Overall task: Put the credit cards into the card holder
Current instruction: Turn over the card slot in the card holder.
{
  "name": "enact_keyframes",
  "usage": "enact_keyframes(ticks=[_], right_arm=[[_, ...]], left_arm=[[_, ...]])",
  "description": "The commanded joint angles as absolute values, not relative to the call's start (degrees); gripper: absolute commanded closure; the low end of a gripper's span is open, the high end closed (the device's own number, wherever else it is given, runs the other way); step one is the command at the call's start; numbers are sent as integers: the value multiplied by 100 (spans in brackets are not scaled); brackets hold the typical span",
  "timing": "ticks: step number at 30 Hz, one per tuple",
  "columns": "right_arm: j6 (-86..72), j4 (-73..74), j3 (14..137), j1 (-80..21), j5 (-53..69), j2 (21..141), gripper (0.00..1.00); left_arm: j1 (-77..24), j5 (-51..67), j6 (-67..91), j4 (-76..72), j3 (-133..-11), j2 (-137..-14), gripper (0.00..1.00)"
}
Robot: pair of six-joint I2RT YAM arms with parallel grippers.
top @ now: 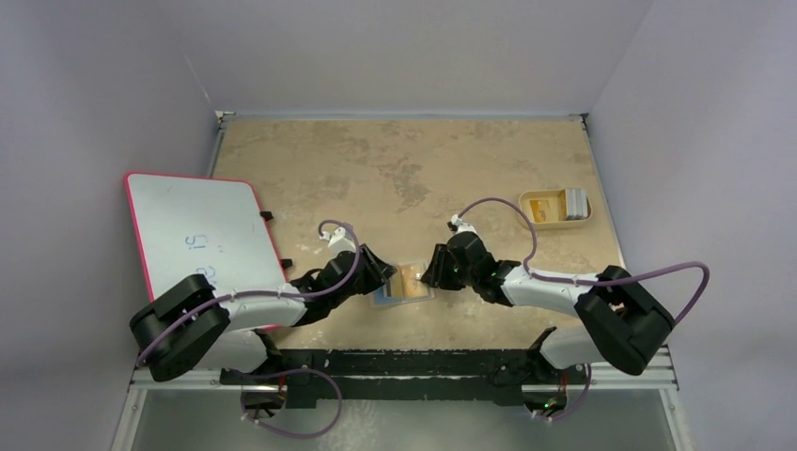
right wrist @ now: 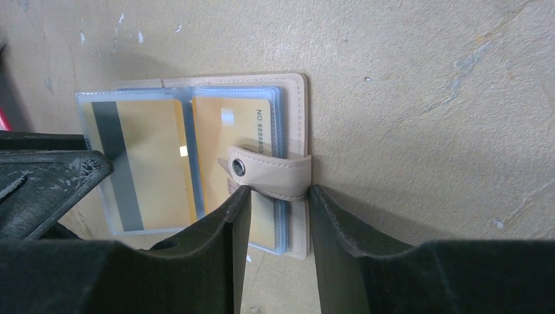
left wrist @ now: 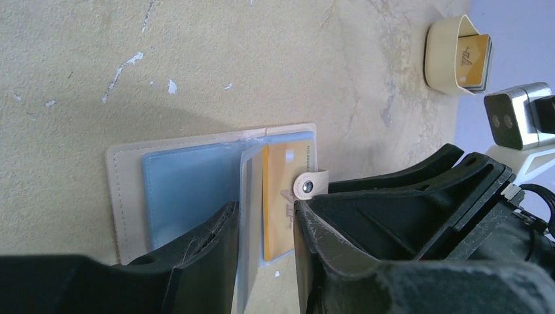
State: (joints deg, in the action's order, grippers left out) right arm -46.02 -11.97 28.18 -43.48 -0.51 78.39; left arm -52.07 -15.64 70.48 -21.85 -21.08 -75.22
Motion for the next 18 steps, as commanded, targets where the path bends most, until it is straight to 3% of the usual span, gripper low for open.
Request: enact_keyframes(ticks=[1,18], right_arm=[[-4555,-1184,2872,-4377,-26,7839,60],[-4179,408,3579,-4180,-977,7010,58]], left_arm=[[-5186,-1524,7004,-2462,-2113,-7284,67],[-5287,-913,6750,-2685,-2765,-7853,62]])
